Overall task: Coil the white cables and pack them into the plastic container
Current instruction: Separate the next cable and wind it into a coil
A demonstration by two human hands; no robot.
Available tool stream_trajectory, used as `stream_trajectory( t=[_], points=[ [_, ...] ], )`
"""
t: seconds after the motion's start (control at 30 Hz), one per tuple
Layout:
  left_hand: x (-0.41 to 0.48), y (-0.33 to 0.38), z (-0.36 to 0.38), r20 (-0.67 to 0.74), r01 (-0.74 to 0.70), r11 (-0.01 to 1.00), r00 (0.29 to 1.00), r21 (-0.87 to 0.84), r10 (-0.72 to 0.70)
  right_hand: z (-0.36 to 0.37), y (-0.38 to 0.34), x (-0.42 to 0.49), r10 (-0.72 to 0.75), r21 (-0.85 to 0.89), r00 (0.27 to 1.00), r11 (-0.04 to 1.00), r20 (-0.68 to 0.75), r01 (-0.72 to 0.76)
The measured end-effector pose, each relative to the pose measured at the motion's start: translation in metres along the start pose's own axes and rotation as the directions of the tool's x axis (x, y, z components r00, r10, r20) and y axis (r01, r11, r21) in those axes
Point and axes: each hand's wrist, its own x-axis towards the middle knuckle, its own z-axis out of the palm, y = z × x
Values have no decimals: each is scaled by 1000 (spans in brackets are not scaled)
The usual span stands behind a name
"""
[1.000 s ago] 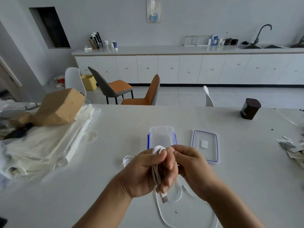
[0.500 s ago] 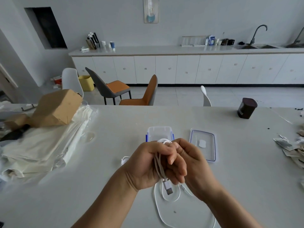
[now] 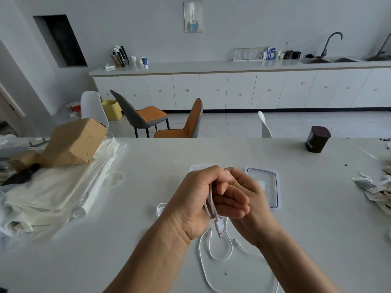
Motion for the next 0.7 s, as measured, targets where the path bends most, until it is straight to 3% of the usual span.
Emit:
stream_trajectory(
  t=[0.27,0.57,0.7],
  points=[
    [-4,-3,2,-81,-94,988,991,126,105,-2,3,1,-49,-72,998,996,46,52],
    [-3,-8,0,-177,-129,982,972,135,152,-3,9,1,-173,-215,985,961,11,172],
    [0,-12,-17,-305,-213,942,907,260,289,-7,13,3,-262,-320,965,917,-35,237]
  ],
)
